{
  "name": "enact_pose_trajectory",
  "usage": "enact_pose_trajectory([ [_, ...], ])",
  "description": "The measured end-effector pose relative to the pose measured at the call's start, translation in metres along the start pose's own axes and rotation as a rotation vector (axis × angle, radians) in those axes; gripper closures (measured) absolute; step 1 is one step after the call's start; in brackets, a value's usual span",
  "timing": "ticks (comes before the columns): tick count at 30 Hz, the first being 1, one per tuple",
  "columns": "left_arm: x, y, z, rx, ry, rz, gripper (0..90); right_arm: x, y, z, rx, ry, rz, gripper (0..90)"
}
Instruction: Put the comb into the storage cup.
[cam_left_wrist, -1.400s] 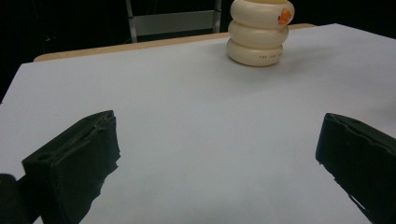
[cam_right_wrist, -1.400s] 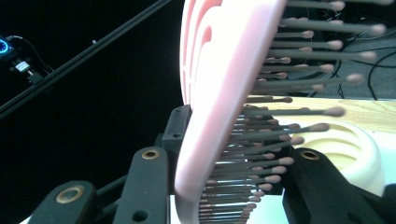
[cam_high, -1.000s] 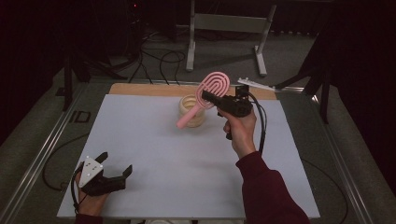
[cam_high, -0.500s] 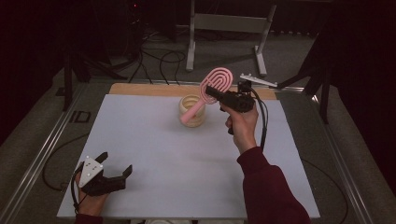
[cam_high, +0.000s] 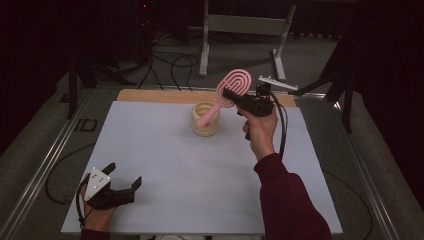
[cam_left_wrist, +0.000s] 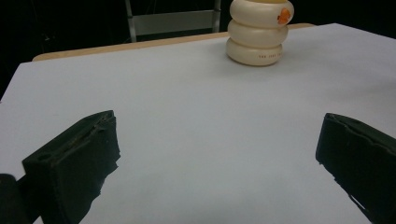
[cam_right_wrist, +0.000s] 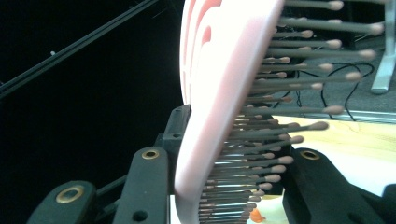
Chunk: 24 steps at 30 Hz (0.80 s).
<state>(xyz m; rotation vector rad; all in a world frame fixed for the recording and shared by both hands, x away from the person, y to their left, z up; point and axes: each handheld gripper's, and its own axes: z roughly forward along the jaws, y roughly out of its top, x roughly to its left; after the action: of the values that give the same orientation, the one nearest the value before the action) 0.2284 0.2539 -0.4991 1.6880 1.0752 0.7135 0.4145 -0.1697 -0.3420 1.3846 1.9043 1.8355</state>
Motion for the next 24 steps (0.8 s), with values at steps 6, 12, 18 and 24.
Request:
enact_pose_trajectory([
  [6, 0.0003, -0.0001, 0.0001, 0.001, 0.001, 0.002, 0.1, -0.0017, 0.0032, 0.0023, -0.007, -0.016, -0.003, 63.6],
  [12, 0.0005, -0.0001, 0.0002, 0.003, 0.002, 0.004, 0.1, -0.0006, 0.0066, 0.0049, 0.0, -0.042, -0.011, 63.6],
  [18, 0.0006, -0.0002, -0.0001, 0.002, 0.002, 0.002, 0.1, -0.0018, 0.0103, 0.0072, -0.012, -0.068, -0.015, 63.6],
  [24, 0.0006, -0.0002, 0.0, 0.005, 0.003, 0.006, 0.1, -0.0033, 0.0105, 0.0094, -0.015, -0.087, -0.026, 63.6],
])
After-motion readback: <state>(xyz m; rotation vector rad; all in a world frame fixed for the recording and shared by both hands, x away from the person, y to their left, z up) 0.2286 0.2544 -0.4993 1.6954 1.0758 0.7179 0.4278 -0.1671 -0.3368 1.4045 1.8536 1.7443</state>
